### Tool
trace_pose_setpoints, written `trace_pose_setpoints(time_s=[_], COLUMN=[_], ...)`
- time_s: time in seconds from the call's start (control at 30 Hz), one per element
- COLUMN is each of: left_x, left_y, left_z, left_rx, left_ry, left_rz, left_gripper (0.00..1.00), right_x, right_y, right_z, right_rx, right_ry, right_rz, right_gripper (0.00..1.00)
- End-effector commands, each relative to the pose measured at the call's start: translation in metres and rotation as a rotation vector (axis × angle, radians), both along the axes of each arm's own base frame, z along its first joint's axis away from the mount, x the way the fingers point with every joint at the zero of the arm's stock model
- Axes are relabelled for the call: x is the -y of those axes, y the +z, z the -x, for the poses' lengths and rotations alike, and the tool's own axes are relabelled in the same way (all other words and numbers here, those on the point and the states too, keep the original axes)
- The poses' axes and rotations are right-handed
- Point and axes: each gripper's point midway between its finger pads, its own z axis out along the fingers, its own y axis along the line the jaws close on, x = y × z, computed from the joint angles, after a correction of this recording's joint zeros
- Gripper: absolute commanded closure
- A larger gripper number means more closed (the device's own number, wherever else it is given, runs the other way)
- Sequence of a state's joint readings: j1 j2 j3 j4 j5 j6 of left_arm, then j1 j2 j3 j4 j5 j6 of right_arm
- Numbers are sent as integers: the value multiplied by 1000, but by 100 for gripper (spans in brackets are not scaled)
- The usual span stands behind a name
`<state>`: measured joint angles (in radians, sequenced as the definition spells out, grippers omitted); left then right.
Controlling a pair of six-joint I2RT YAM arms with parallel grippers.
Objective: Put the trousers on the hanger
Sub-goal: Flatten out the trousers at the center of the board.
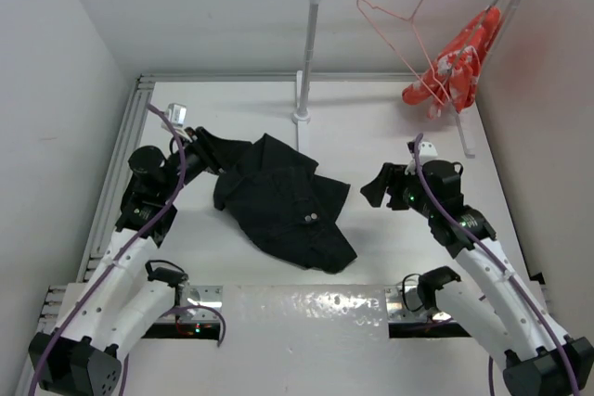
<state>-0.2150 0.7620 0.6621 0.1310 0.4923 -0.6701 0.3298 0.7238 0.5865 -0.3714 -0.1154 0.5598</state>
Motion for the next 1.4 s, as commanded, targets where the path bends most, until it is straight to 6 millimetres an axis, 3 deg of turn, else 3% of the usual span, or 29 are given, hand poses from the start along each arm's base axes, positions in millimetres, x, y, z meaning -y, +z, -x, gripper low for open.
trace_pose_setpoints(time_s=[0.0, 0.07, 0.17, 0.2, 0.3, 0.37, 0.43, 0.47, 0.53, 0.57, 0.67, 0.73, 0.77, 0.83, 0.87, 0.9, 0.97, 1.0, 1.1, 1.17, 1.2, 1.23, 1.37], left_x=[-2, -3, -8, -10, -11, -2, 9, 29, 53, 72, 80, 72, 60, 42, 25, 14, -15, -24, -57, -66, -83, -84, -94], left_y=[20, 21, 24, 21, 21, 17, 11, 3, 1, -17, -28, -41, -43, -72, -77, -93, -117, -125, -155, -179, -185, -194, -191], left_z=[-3, -5, -10, -11, -15, -19, -21, -24, -29, -32, -40, -41, -41, -34, -32, -27, -18, -16, -11, -9, -14, -12, -8], left_rx=[60, 59, 47, 36, 45, 27, 17, -6, -29, -83, -120, -140, -137, -180, -190, -221, -285, -303, -390, -470, -490, -507, -514], left_ry=[22, 32, 71, 88, 102, 84, 79, 61, 38, 16, 40, 85, 138, 206, 280, 319, 435, 472, 597, 574, 612, 594, 600], left_rz=[14, 15, 9, 22, 44, 46, 54, 51, 31, 1, -8, -39, -51, -90, -100, -129, -194, -211, -248, -236, -206, -177, -201], left_gripper=[54, 54, 62, 64, 81, 100, 100, 100, 100, 100, 100, 100, 100, 90, 87, 83, 73, 69, 60, 60, 56, 53, 38], right_x=[-12, -22, -32, -35, -38, -42, -45, -47, -51, -54, -67, -82, -80, -85, -89, -92, -103, -109, -122, -133, -137, -140, -148], right_y=[11, 21, 37, 39, 42, 36, 21, 18, -5, -9, -27, -31, -44, -46, -44, -53, -54, -60, -74, -73, -85, -87, -99], right_z=[1, 6, 8, 9, 4, 0, -2, -5, -7, -10, -11, -11, -17, -25, -33, -36, -44, -51, -64, -73, -74, -77, -84], right_rx=[42, 52, 96, 90, 76, 67, 11, 18, -37, -40, -81, -64, -94, -93, -68, -89, -87, -107, -143, -135, -164, -165, -189], right_ry=[63, 123, 180, 184, 180, 185, 191, 195, 195, 198, 226, 265, 239, 239, 234, 234, 262, 275, 305, 329, 341, 345, 352], right_rz=[-47, -78, -127, -141, -160, -171, -172, -177, -173, -170, -103, -46, 4, 25, 15, 18, 1, 6, 18, -7, -4, -10, -31], right_gripper=[23, 31, 69, 86, 100, 100, 100, 100, 100, 100, 100, 100, 100, 98, 93, 80, 68, 54, 43, 41, 40, 40, 39])
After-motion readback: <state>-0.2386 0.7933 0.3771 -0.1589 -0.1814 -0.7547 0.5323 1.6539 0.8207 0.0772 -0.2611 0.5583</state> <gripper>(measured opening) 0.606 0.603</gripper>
